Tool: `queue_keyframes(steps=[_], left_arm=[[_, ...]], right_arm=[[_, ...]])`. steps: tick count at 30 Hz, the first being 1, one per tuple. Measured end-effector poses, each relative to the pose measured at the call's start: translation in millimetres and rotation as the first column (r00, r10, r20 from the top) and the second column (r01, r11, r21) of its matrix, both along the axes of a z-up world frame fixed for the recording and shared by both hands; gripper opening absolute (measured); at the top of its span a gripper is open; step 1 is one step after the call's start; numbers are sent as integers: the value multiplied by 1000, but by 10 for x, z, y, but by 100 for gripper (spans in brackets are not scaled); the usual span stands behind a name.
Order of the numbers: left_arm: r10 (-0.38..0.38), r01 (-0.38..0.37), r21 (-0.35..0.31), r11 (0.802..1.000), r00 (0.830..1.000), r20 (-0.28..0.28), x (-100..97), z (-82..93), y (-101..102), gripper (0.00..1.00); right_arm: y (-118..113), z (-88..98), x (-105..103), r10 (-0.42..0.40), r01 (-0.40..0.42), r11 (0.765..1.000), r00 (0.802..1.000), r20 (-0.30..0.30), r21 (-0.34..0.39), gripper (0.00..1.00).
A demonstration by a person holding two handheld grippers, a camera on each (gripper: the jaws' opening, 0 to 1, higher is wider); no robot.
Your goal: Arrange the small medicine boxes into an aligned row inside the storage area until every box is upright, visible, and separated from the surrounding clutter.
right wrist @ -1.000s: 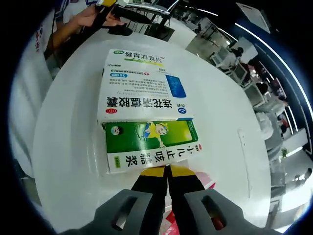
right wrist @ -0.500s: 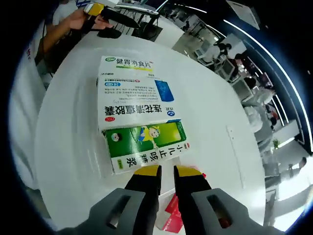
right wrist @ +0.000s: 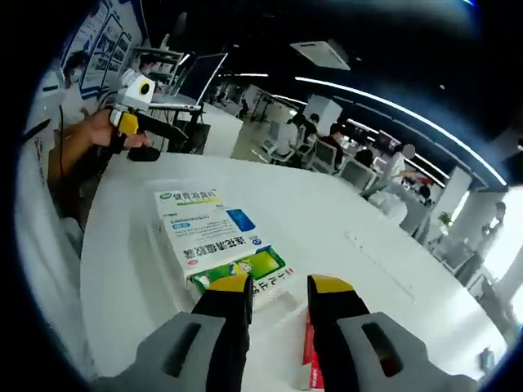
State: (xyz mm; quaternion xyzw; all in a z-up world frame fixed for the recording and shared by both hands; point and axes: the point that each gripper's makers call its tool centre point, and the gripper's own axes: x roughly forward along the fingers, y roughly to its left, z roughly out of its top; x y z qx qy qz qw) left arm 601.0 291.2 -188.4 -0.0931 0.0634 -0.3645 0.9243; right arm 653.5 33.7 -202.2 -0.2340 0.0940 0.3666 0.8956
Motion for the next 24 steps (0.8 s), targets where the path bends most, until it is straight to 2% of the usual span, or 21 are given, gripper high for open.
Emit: queue_keyframes(steps=[4,8,12,18,20,24], left_arm=[[-6,6,21,1000,1000,6,3,-12,-49,85],[-4,4,33,999,1000,8,41,-33,-60,85],[-7,7,51,999,1000,6,74,-59,-54,85],[-4,3,145,989,1000,6,124,-170,-16,85],[-8,9,163,987,1000,-2,124,-201,-13,85],[-22,23,211,977,1000,-8,107,-239,-39,84]], right_arm=[[-30,32,-76,2,-4,997,1000,24,79,31],[-88,67,-102,-42,39,972,999,8,233,41],[-181,62,-77,-96,89,953,995,8,288,63],[-230,28,-80,-122,117,930,993,-6,349,91],[-254,39,-68,-139,126,923,990,10,364,95],[-254,19,-105,-128,110,931,991,29,349,97]])
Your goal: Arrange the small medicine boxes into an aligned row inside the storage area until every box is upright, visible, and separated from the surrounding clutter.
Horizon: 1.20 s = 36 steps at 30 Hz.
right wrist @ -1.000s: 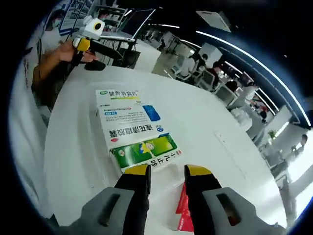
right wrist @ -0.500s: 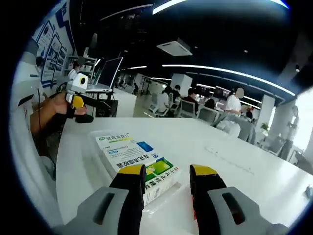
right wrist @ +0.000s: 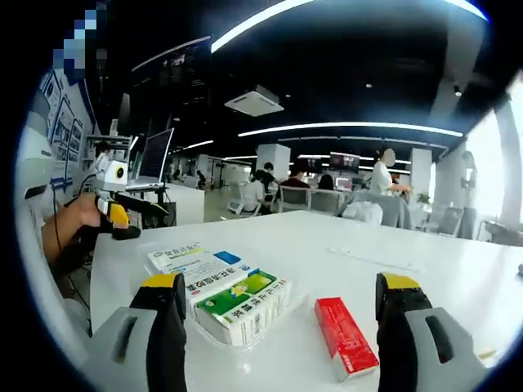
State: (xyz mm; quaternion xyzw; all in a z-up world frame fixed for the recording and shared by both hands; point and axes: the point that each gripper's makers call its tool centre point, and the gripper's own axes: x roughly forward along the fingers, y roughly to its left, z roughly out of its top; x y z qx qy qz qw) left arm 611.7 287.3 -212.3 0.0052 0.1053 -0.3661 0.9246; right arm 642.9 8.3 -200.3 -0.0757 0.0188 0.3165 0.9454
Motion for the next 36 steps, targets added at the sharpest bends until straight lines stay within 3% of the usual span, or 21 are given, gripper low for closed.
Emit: queue_keyframes(steps=[5,9,13,16,21,25,29,33,36], left_arm=[[-44,43,71,997,999,11,-62,-26,-86,82],[-76,74,70,995,997,20,-123,-2,-192,82],[-64,62,91,994,998,24,-140,-42,-216,86],[-38,35,113,993,999,19,-146,-108,-203,89],[2,-4,114,994,1000,16,-154,-176,-154,90],[20,-23,118,993,999,27,-172,-194,-142,93],[44,-50,153,987,998,47,-196,-255,-120,94],[48,-51,106,993,998,35,-239,-279,-124,96],[59,-63,118,991,998,36,-241,-309,-89,96]], right_arm=[[-105,-86,-6,-38,37,999,999,-26,-34,95],[-187,-179,-55,-50,47,997,997,-54,-66,92],[-264,-310,-65,-77,67,992,993,-88,-109,94],[-294,-341,-102,-75,67,995,992,-103,-72,96],[-331,-432,-156,-74,61,994,989,-131,-95,100],[-371,-440,-159,-73,59,991,990,-121,-116,100],[-460,-358,-106,-88,83,995,990,-112,-46,100],[-474,-284,-95,-79,78,997,991,-106,-15,100],[-494,-301,-95,-85,79,995,991,-104,-60,100]])
